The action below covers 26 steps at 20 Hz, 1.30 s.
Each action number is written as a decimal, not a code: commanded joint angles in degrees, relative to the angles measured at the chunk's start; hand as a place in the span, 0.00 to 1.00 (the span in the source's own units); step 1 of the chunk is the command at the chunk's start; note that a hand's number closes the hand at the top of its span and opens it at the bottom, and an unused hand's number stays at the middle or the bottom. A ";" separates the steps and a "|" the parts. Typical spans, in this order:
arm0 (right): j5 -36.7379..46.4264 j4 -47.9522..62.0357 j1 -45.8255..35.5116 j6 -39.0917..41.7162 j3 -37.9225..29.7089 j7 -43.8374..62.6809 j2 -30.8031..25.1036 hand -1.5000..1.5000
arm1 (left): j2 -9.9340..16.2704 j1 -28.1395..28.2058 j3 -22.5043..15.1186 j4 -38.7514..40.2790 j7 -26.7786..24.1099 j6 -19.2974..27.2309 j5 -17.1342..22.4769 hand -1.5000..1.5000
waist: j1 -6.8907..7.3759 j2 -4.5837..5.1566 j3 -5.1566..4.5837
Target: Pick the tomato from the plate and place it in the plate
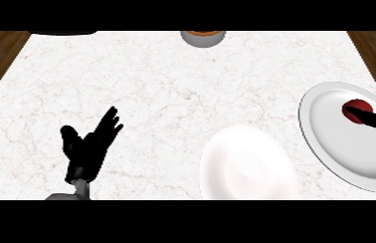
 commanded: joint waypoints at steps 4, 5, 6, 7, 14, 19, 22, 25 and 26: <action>-7.13 5.64 3.32 13.07 -7.14 -3.89 -4.90 0.00 | -0.79 2.43 -0.12 -0.93 1.51 1.53 -1.07 0.50 | -1.13 -0.25 -0.29; -6.97 5.40 1.45 16.77 -6.47 -1.24 -7.41 0.00 | -0.45 0.77 -0.10 -0.26 2.34 1.15 -1.31 0.50 | -1.12 -0.23 -0.31; -7.72 7.20 4.51 21.30 -7.39 -4.66 -8.75 0.00 | -0.44 1.24 0.11 -0.10 0.82 0.01 -0.53 0.50 | -1.17 -0.17 -0.27; -7.61 6.70 5.55 21.52 -6.79 -5.26 -6.77 0.00 | -2.98 2.48 -2.45 1.20 -1.56 2.14 -3.44 0.50 | -1.28 -0.22 -0.30; -8.38 5.13 16.96 36.56 -6.72 -12.23 -10.80 0.00 | -0.99 4.79 -0.49 -1.67 0.65 -0.37 -0.97 0.50 | -1.61 -0.38 -0.35; -6.17 0.18 23.65 34.38 -4.96 -15.35 -9.70 0.00 | 0.50 3.13 2.01 0.62 -0.61 -2.01 -0.59 0.50 | -1.69 -0.39 -0.41; -4.54 0.49 27.24 33.13 -4.67 -19.46 -9.14 0.00 | -2.13 2.28 0.28 1.97 -1.22 0.34 -2.73 0.50 | -1.76 -0.35 -0.38; -6.33 -6.66 33.19 34.70 -5.12 -17.39 -9.22 0.00 | -1.08 0.22 2.92 3.98 -1.37 -0.94 -1.13 0.50 | -2.14 -0.42 -0.46; -5.77 -5.37 31.93 33.36 -5.25 -17.54 -8.40 0.00 | -0.04 1.95 3.49 3.66 -1.65 -2.40 -0.58 0.50 | -1.73 -0.36 -0.41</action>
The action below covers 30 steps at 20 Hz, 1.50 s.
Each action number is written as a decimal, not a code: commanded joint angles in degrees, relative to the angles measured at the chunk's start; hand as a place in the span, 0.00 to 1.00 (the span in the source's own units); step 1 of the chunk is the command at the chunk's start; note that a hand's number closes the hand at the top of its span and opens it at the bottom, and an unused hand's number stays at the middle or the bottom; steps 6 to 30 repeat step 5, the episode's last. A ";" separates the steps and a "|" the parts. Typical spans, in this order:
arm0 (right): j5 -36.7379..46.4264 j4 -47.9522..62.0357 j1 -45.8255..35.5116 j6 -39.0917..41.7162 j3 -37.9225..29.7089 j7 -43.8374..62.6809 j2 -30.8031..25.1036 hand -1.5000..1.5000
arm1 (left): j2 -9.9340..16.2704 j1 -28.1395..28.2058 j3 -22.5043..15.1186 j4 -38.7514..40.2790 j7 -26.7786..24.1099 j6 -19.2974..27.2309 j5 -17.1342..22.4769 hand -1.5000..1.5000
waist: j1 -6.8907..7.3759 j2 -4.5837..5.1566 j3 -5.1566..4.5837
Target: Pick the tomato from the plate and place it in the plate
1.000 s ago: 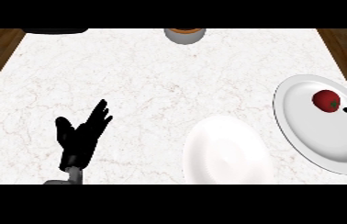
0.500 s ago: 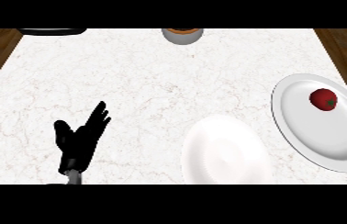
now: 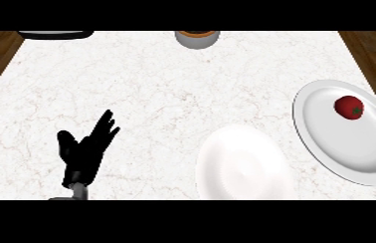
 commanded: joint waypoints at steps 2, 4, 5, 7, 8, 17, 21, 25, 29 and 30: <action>0.44 1.23 3.49 4.18 -1.52 -4.75 -2.14 0.00 | -1.15 -1.45 -0.01 1.35 2.21 0.54 -0.58 0.50 | 0.15 0.43 -0.19; 0.92 -2.25 6.59 1.06 -0.74 -5.13 1.37 0.00 | -1.58 2.59 -1.07 -2.88 3.01 0.47 -0.54 0.50 | 0.16 0.37 -0.22; 0.61 -3.80 6.77 0.40 -1.03 -4.14 1.56 0.00 | 0.00 2.99 0.22 -2.65 3.00 -1.48 0.60 0.50 | 0.18 0.38 -0.23; 0.61 -3.80 6.77 0.40 -1.03 -4.14 1.56 0.00 | 0.00 2.99 0.22 -2.65 3.00 -1.48 0.60 0.50 | 0.18 0.38 -0.23; 0.61 -3.80 6.77 0.40 -1.03 -4.14 1.56 0.00 | 0.00 2.99 0.22 -2.65 3.00 -1.48 0.60 0.50 | 0.18 0.38 -0.23; 0.61 -3.80 6.77 0.40 -1.03 -4.14 1.56 0.00 | 0.00 2.99 0.22 -2.65 3.00 -1.48 0.60 0.50 | 0.18 0.38 -0.23; 0.61 -3.80 6.77 0.40 -1.03 -4.14 1.56 0.00 | 0.00 2.99 0.22 -2.65 3.00 -1.48 0.60 0.50 | 0.18 0.38 -0.23; 0.61 -3.80 6.77 0.40 -1.03 -4.14 1.56 0.00 | 0.00 2.99 0.22 -2.65 3.00 -1.48 0.60 0.50 | 0.18 0.38 -0.23; 0.61 -3.80 6.77 0.40 -1.03 -4.14 1.56 0.00 | 0.00 2.99 0.22 -2.65 3.00 -1.48 0.60 0.50 | 0.18 0.38 -0.23; 0.61 -3.80 6.77 0.40 -1.03 -4.14 1.56 0.00 | 0.00 2.99 0.22 -2.65 3.00 -1.48 0.60 0.50 | 0.18 0.38 -0.23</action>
